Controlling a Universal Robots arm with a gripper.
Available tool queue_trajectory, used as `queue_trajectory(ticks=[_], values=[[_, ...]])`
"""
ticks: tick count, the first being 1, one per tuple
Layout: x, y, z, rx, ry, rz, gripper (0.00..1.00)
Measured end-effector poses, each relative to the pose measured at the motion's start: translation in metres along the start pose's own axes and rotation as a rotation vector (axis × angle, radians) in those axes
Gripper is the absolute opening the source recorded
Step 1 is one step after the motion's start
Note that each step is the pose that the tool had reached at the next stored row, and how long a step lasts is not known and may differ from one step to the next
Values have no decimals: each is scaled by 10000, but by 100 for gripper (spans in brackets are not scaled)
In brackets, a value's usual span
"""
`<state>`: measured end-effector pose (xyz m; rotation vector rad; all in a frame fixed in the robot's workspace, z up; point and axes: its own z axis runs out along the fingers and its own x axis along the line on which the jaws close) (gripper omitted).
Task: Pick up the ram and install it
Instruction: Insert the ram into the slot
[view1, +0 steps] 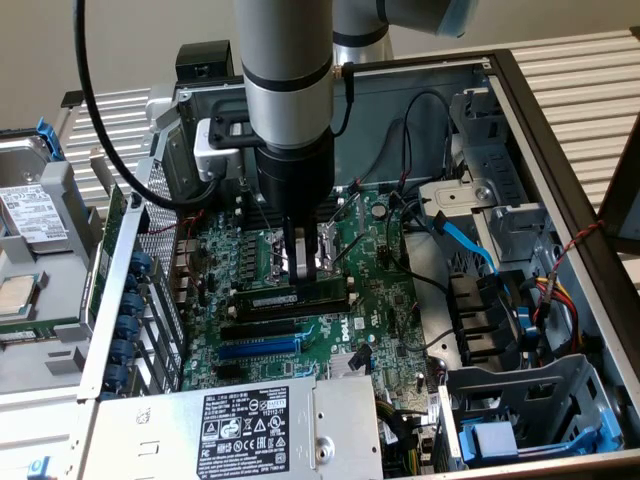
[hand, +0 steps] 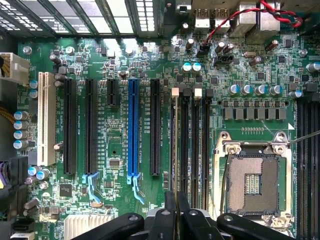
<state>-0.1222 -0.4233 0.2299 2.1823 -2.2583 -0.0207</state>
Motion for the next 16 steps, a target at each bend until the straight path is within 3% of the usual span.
queue_trajectory(ticks=[16], values=[[-1, 5, 24, 25, -2, 0, 13]])
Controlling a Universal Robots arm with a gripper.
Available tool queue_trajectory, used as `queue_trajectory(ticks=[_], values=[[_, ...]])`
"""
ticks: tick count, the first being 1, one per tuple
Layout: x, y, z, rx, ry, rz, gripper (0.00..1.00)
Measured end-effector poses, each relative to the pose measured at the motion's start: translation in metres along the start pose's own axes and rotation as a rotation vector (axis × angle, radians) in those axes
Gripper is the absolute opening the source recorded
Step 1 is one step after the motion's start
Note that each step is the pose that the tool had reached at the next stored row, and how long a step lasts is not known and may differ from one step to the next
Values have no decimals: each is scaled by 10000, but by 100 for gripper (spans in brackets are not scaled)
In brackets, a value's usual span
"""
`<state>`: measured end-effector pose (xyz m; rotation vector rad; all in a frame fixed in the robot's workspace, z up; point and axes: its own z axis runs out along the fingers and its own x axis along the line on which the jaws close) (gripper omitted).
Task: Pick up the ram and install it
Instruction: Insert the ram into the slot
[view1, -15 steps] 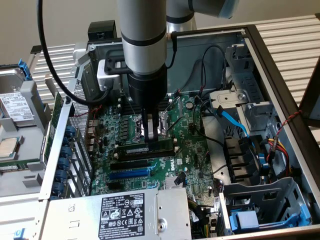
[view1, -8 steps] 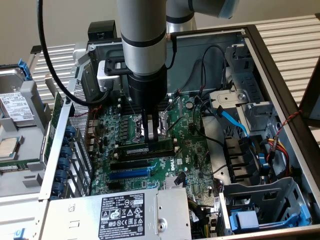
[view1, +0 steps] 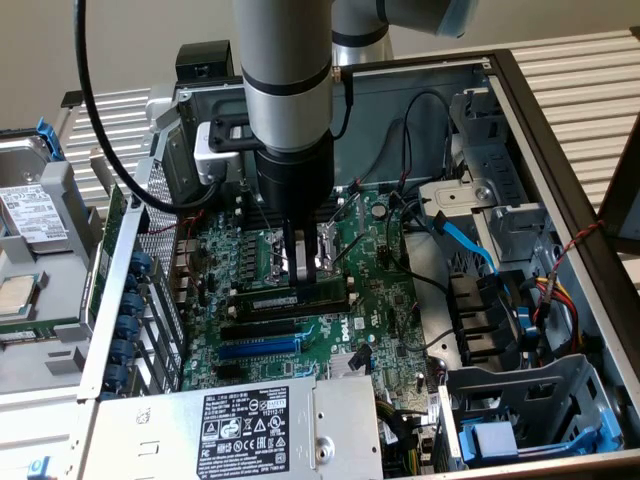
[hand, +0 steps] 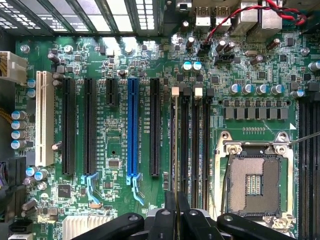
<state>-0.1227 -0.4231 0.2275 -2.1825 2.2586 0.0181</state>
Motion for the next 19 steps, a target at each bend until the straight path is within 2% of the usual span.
queue_trajectory(ticks=[16, 17, 18, 19], values=[[0, 1, 9, -3, 2, 1, 13], [0, 2, 9, -6, 2, 3, 15], [0, 2, 9, -2, 2, 3, 20], [0, 1, 9, 0, 2, 2, 20]])
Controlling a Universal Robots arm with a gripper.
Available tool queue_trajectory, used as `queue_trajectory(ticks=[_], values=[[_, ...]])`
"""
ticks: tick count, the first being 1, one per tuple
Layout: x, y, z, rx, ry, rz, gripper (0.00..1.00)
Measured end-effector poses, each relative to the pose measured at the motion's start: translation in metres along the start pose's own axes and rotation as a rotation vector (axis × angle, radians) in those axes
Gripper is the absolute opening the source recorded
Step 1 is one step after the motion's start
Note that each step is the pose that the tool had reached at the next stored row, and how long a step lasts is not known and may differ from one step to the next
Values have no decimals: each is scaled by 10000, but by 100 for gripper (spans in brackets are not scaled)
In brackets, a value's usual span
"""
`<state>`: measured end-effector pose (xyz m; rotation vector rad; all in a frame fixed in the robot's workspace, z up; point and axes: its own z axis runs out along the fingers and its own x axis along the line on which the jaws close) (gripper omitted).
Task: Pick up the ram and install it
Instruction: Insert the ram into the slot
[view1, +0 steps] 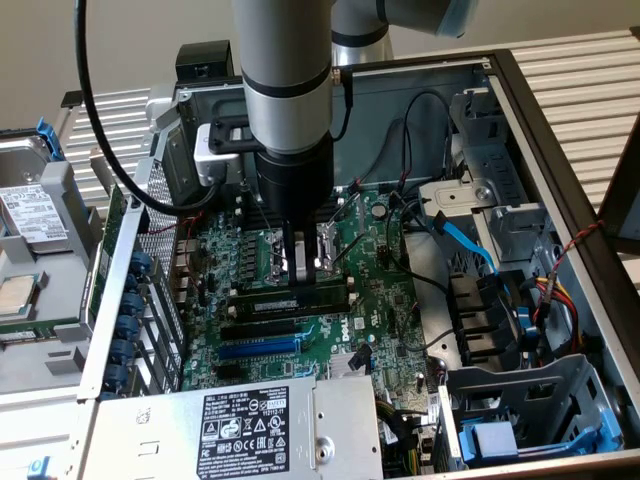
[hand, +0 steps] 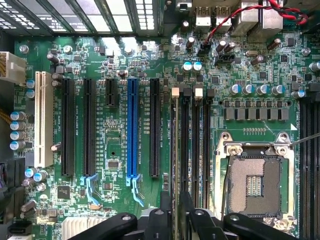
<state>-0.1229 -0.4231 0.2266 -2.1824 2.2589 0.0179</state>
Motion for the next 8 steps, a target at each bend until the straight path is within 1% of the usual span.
queue_trajectory(ticks=[1, 4, 8], values=[[0, 0, 0, 0, 0, -1, 27], [0, -1, -10, 0, -1, -2, 27], [-1, 0, -80, -1, 0, -2, 27]])
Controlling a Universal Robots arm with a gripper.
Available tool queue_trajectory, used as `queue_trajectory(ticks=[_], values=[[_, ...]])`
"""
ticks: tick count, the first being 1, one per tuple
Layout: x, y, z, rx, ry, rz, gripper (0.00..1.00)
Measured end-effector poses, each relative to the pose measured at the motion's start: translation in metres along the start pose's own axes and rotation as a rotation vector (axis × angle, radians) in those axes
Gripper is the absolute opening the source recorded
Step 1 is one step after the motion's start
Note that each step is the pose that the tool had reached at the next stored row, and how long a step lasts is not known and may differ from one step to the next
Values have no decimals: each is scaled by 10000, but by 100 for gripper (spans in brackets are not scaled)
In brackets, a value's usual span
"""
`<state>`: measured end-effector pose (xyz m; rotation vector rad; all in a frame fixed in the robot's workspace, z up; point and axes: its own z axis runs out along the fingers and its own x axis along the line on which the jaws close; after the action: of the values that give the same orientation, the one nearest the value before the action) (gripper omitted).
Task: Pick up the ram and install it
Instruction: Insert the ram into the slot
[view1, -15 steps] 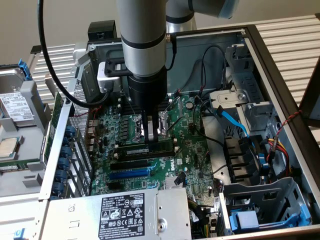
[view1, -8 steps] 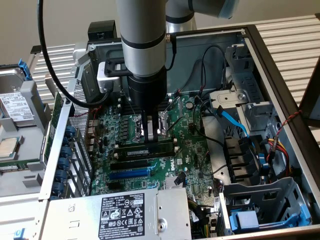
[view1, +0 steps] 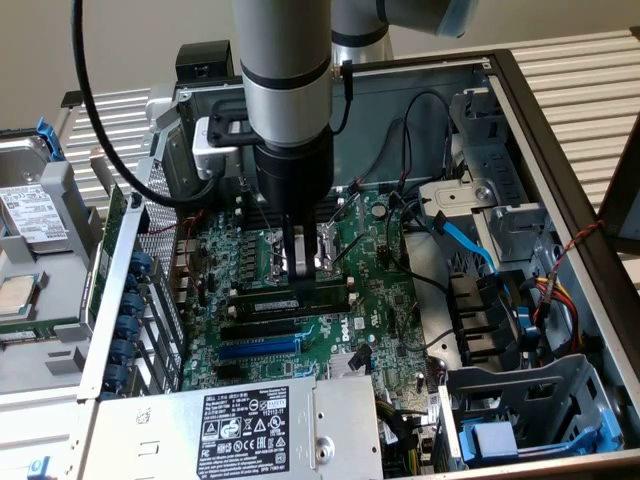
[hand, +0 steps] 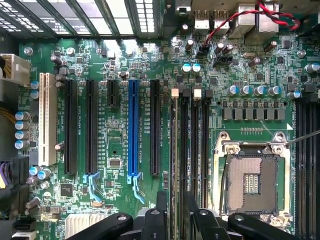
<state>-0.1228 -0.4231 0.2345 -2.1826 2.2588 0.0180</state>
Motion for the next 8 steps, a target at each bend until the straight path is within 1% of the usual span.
queue_trajectory(ticks=[4, 8], values=[[0, 0, -44, 1, 0, 0, 27], [0, 2, -55, 2, -2, -2, 27]])
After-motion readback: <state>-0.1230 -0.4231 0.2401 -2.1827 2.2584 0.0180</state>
